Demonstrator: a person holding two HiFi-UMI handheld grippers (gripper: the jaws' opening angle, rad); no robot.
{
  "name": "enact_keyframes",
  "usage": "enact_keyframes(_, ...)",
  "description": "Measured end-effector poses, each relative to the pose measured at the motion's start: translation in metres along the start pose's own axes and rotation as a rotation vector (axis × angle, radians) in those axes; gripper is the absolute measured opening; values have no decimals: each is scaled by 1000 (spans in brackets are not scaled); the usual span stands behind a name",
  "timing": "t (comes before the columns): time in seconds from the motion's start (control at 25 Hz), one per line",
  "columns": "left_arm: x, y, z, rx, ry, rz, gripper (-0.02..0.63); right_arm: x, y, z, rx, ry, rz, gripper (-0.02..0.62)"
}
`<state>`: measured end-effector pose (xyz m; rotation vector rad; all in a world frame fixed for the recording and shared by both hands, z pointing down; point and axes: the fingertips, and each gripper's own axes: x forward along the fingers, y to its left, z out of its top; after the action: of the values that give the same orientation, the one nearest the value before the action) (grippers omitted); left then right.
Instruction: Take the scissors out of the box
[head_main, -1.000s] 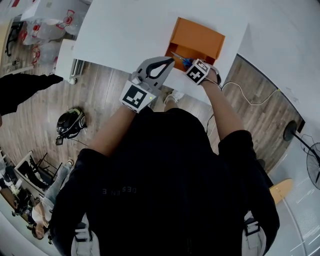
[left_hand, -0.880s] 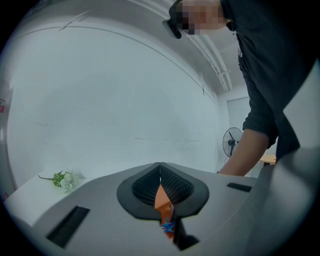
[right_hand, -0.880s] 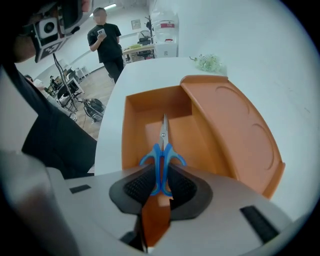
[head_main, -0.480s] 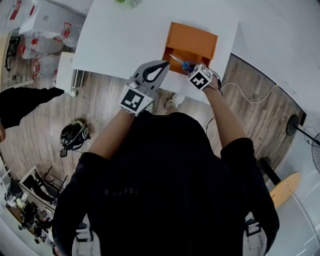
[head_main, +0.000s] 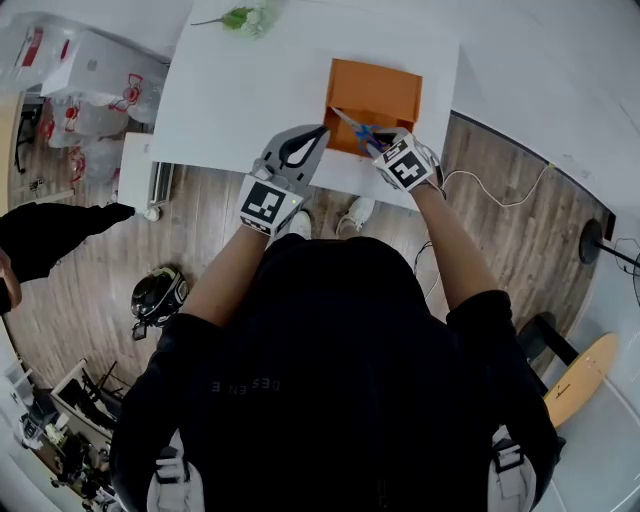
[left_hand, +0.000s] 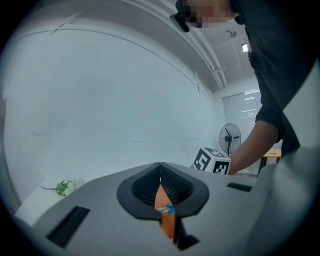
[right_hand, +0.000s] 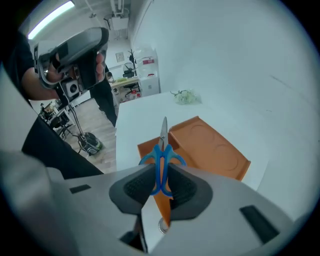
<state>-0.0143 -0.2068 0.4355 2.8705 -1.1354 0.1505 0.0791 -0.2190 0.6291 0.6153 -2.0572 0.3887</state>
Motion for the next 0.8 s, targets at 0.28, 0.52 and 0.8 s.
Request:
enact_keyframes(0.28,-5,5,8,27,-11,11,20,-38,3,29,22,-122,-34,89)
enact_keyframes(0.52,-9,7,17,27,-5,10,20,-67,11,54,22,-186,-40,89)
enact_keyframes(0.8,-9,7,42,69,3,10,20,-104,11,85,13,-303,-69,89)
